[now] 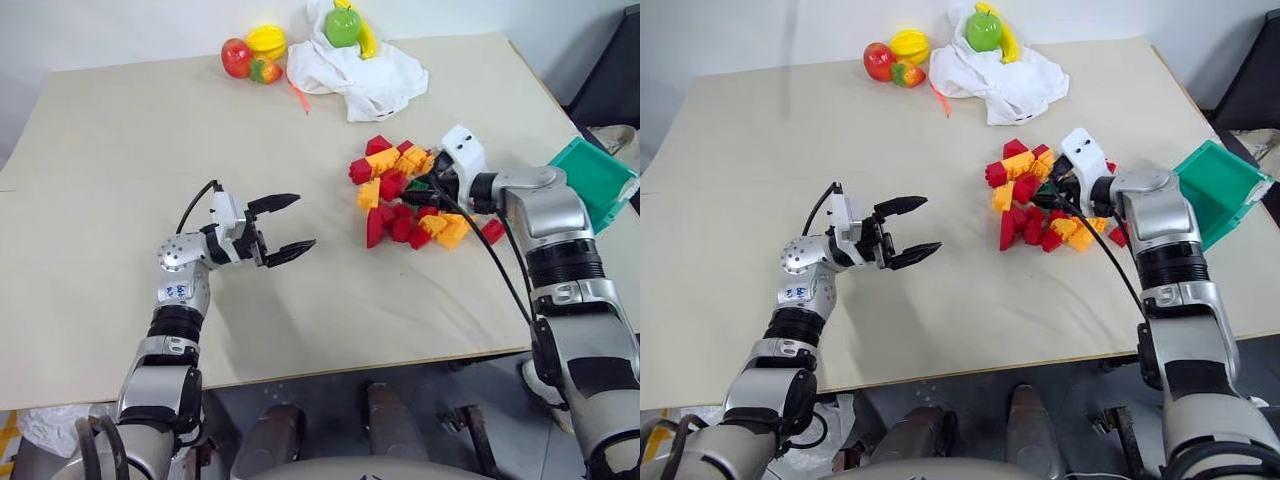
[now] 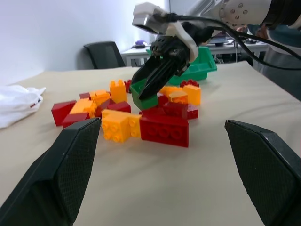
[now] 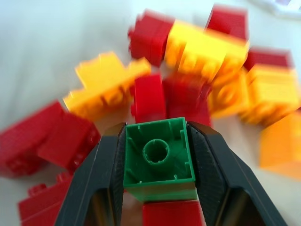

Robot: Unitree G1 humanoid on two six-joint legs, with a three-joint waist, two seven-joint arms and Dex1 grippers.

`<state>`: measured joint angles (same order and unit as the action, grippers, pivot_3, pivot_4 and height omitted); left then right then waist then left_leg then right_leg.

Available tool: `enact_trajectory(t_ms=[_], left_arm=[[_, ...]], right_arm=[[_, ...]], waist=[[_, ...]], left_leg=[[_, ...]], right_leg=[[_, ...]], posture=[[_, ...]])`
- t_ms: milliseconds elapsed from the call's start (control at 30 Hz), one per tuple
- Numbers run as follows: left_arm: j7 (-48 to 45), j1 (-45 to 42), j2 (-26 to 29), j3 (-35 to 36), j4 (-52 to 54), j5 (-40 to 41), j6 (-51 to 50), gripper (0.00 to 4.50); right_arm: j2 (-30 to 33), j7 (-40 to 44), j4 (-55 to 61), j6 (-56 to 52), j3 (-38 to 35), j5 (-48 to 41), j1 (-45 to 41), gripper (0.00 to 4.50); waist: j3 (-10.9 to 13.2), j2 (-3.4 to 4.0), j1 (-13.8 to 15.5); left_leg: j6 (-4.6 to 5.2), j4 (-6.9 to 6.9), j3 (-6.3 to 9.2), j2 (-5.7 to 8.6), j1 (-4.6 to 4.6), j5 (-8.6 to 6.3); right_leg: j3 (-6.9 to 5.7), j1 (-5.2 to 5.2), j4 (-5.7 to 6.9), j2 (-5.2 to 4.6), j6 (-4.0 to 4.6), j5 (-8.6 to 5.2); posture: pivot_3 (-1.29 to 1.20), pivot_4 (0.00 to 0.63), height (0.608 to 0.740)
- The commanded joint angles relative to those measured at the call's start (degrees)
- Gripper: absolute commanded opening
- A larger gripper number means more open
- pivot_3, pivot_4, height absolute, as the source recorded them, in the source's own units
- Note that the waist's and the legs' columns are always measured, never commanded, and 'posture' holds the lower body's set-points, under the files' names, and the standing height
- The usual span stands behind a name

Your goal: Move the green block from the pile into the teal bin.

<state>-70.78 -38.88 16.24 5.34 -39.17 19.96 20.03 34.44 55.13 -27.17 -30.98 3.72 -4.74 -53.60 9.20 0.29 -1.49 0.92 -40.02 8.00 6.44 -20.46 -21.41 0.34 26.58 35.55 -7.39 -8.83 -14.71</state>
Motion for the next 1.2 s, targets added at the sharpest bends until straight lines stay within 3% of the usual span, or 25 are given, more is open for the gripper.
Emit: enact_trajectory(t_ms=[33,233,400,567,833,967,1133,1200], left_arm=[[-0.2,-1.7,-2.0,-2.8,0.9,-1.7,1.5,4.50],[0.3,-3.9,-5.9,-6.6,1.4,-3.3,1.2,4.50],[4.3,-6.8,-7.8,-9.2,-0.7,-7.3,0.3,4.50],[7.1,-10.8,-10.6,-9.8,-4.6,-8.7,0.4,4.50],[10.3,-14.0,-12.1,-9.9,-9.8,-10.8,1.5,4.50],[11.4,-14.1,-11.6,-9.9,-9.6,-11.6,0.1,4.50],[11.3,-12.0,-9.8,-8.4,-5.6,-9.2,-6.4,4.50],[9.5,-10.5,-8.8,-7.5,-2.9,-7.3,-8.6,4.50]], right_arm=[[4.6,0.8,11.5,-3.6,-4.0,-3.0,1.5,1.59],[14.2,-2.0,25.4,-7.6,-9.0,-2.7,9.8,1.59],[22.9,-3.9,25.2,-6.4,-11.4,-0.1,14.5,1.59],[27.2,-6.5,14.9,-1.2,-11.3,2.6,14.3,1.59],[24.5,-10.5,-9.4,10.5,-7.1,6.8,4.4,1.59],[23.7,-11.0,-15.1,13.9,-5.7,8.2,1.9,2.86],[24.1,-8.3,-5.5,10.3,-8.0,5.0,6.8,4.47],[24.3,-8.8,0.0,6.6,-10.0,3.7,9.8,4.47]], waist=[[0.0,0.00,0.5],[0.0,-0.02,1.8],[0.0,-0.02,2.6],[0.0,-0.02,2.8],[0.0,0.01,2.6],[0.0,0.02,2.7],[0.0,0.02,2.8],[0.0,0.03,2.8]], left_leg=[[0.00,0.00,0.02,0.01,-0.01,0.00],[0.03,0.00,0.03,0.05,-0.09,-0.01],[0.06,-0.02,-0.09,0.07,-0.10,0.00],[0.06,0.00,-0.27,0.02,-0.06,0.00],[0.10,0.15,-0.65,-0.04,0.07,0.02],[0.11,0.16,-0.68,-0.04,0.07,0.03],[0.12,0.16,-0.66,-0.05,0.06,0.02],[0.12,0.15,-0.63,-0.04,0.05,0.02]], right_leg=[[-0.02,0.00,-0.01,-0.02,0.00,0.00],[-0.05,-0.01,-0.09,-0.04,-0.02,0.01],[0.04,0.00,-0.12,-0.04,-0.09,0.05],[0.07,0.01,-0.35,-0.02,-0.11,0.06],[0.14,0.02,-0.46,-0.02,-0.16,0.15],[0.14,0.03,-0.50,-0.02,-0.17,0.16],[0.13,0.02,-0.50,-0.02,-0.18,0.17],[0.12,0.02,-0.44,-0.03,-0.19,0.17]], posture=[[0.00,0.150,0.740],[0.00,0.150,0.740],[0.00,0.150,0.740],[0.00,0.150,0.740],[0.00,0.150,0.740],[0.00,0.150,0.740],[0.00,0.150,0.740],[0.00,0.150,0.740]])
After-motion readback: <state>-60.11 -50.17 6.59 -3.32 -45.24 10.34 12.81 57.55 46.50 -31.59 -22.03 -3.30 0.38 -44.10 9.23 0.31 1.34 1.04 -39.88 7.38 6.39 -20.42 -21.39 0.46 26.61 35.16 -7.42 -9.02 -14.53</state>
